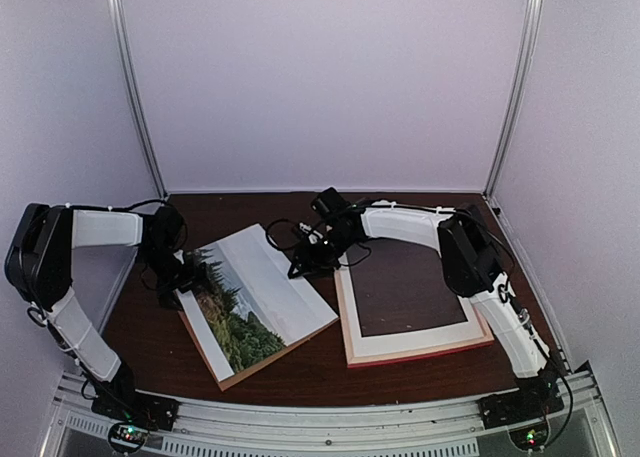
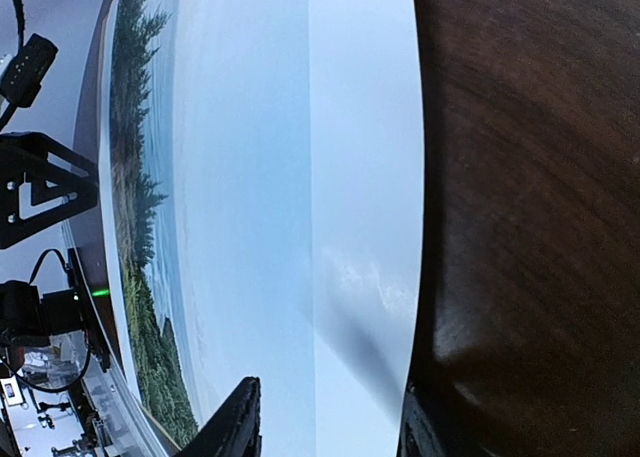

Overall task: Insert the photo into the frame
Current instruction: Move the photo to the center of the board, then pick up the photo from the backboard.

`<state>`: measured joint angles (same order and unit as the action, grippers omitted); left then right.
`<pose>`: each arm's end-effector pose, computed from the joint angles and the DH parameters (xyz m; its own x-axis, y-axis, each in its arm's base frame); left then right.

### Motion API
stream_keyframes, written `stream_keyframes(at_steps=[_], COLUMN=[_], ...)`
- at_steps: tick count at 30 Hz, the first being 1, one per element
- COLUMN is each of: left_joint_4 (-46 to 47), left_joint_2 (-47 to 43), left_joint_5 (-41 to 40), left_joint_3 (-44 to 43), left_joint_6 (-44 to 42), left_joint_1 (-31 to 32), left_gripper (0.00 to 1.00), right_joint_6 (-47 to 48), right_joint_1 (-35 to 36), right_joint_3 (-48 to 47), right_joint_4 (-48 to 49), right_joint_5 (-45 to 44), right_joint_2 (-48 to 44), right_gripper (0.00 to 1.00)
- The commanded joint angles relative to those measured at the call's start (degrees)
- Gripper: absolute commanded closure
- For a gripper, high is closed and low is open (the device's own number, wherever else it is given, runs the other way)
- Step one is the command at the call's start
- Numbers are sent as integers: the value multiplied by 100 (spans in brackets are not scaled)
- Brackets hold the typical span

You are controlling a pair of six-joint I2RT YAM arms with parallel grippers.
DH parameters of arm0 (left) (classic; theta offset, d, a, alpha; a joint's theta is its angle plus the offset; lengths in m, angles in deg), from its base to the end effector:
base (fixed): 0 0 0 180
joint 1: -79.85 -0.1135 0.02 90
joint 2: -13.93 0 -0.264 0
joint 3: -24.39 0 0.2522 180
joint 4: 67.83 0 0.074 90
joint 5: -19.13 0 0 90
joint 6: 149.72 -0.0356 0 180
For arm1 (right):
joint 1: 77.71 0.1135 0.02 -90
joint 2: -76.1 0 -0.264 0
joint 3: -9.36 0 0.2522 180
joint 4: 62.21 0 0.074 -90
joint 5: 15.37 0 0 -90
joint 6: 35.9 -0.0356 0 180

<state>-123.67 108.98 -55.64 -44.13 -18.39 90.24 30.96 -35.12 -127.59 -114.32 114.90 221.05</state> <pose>0.2769 -0.0603 0.1564 -0.8696 -0.4884 0.0722 -0.4874 0.8260 -0.2832 0.3792 0.3799 0.1423 -0.8830 -0.4044 -0.2380 -0.4421 0.5467 0.7112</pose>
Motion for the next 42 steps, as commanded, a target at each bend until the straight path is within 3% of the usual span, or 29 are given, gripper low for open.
stream_keyframes(at_steps=[1,12,32,42], left_joint_4=[2042,2003,1926,1798], left_joint_2=[499,571,534,190], left_joint_5=[58,-108,-351,-551], left_joint_3=[46,-30,-51,-199], left_joint_6=[-406,-456,-523,-515], left_joint_1=[121,121,121,123], left_gripper=[7,8,8,5], right_joint_6=[-59,-15,79,376], right_joint_1=[-80,-181,-262,-451], right_joint_3=[112,71,-134,-134], right_joint_4=[64,46,-141,-505], right_joint_5=[41,33,-20,-399], right_joint_2=[-211,-324,-464,-1049], right_gripper=[54,66,100,100])
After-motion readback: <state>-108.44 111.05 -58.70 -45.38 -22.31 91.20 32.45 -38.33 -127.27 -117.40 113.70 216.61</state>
